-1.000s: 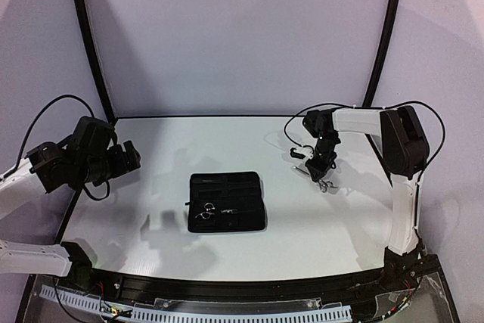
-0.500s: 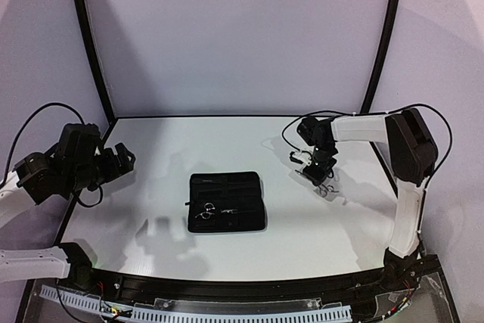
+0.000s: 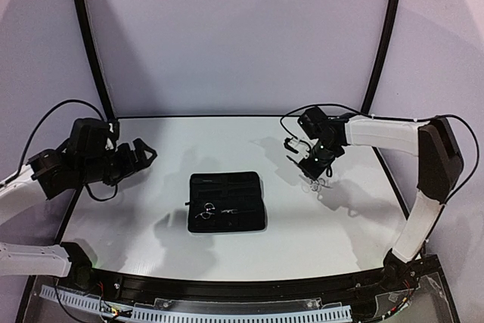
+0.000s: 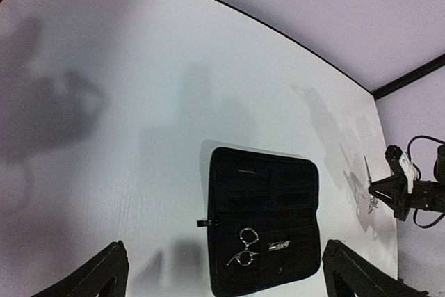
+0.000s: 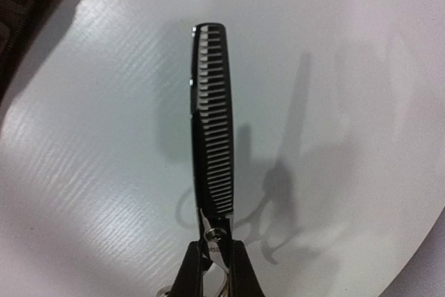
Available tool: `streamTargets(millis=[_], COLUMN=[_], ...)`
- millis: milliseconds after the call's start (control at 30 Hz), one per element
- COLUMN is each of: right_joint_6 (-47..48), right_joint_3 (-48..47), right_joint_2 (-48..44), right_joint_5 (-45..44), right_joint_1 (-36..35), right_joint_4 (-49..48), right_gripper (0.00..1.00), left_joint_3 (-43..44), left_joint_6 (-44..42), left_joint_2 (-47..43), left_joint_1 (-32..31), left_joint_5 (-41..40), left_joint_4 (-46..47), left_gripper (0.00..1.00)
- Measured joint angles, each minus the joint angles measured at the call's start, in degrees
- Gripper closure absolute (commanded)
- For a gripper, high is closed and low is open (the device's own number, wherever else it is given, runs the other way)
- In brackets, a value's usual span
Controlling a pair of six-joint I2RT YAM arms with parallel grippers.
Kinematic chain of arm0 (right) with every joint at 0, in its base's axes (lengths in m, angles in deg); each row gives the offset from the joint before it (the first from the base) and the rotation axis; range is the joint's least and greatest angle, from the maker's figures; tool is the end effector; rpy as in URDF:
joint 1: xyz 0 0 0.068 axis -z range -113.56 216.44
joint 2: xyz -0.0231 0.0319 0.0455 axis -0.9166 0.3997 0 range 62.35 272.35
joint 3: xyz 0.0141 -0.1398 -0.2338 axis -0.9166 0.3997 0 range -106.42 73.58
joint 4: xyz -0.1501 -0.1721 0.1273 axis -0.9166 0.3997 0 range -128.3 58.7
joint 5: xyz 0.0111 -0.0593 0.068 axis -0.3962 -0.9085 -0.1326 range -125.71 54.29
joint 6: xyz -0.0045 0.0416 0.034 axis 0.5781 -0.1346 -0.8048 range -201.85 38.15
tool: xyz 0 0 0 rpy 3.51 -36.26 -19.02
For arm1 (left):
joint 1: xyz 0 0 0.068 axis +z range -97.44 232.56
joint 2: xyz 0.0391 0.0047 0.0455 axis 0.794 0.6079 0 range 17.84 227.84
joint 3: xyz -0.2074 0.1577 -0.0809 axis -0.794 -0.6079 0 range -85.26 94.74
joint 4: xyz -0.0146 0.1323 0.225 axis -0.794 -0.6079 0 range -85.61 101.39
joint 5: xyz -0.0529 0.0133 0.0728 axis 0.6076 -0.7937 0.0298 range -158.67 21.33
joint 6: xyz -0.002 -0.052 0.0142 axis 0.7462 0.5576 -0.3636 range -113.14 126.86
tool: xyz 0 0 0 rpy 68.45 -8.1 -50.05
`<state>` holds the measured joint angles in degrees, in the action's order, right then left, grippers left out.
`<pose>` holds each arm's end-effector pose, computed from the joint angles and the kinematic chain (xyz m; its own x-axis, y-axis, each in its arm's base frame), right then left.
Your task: Sort the hair-cutting tools
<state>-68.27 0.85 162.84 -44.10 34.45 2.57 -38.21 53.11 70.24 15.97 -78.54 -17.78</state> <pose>0.3017 0.1824 0.2103 -0.6553 -0.6833 -0.3221 -0.6511 0.7271 -0.2177 0.1630 -0.1133 0.2977 -0.6569 -0.3986 -0.6400 -0.0010 0.8493 -0.5279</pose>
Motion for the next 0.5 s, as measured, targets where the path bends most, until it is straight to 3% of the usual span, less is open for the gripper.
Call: streamTargets(millis=[167, 500], right_joint_6=[-1.5, -8.0], right_joint_3=[-0.3, -8.6], right_joint_2=[-1.5, -1.2], right_joint_5=[0.9, -0.1], right_joint_1=[-5.2, -18.0], right_joint_4=[-1.0, -0.9], right_gripper=[1.00, 1.00], left_joint_3=[0.5, 10.8], left_joint_6=[0.5, 5.4], left_joint_2=[6.3, 30.1], left_joint_1=[-0.1, -3.5], left_joint_5=[6.7, 18.8], left_joint_4=[7.9, 23.6], left_gripper=[0.03, 0.15])
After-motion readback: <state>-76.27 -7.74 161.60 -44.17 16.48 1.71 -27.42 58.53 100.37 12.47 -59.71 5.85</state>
